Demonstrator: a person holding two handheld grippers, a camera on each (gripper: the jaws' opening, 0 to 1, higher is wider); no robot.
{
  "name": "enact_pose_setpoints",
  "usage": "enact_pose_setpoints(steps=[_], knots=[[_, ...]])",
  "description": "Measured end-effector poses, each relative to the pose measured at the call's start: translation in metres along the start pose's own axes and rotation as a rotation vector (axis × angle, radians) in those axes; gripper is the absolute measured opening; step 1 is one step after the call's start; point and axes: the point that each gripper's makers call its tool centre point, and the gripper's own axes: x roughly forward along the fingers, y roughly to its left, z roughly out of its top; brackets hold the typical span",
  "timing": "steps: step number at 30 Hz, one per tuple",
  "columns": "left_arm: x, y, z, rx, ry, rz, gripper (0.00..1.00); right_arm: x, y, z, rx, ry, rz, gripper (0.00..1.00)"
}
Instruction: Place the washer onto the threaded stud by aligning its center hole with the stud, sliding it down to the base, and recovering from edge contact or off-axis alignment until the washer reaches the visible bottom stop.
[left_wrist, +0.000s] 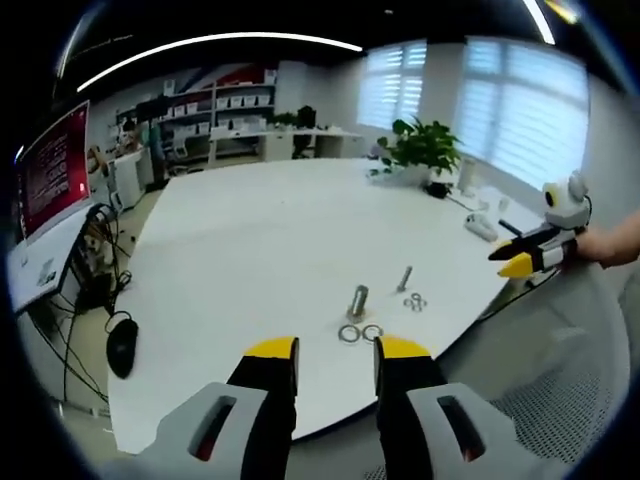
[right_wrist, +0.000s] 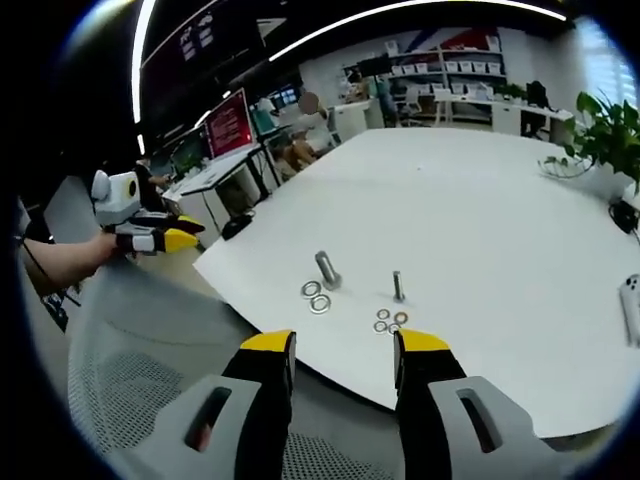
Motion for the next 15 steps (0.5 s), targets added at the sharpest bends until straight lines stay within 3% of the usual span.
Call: enact_pose_setpoints(steps=[11, 15], knots=[[0.002, 0.015, -0.017, 0.009, 0.082, 0.073, 0.3, 0.0, 0.014, 0.006, 0.011, -0.035, 0.078, 0.42], [0.002, 0.014, -0.017, 0.015, 0.085, 0.074, 0.3, 0.0, 0.012, 0.004, 0.014, -0.028, 0.072, 0.42]])
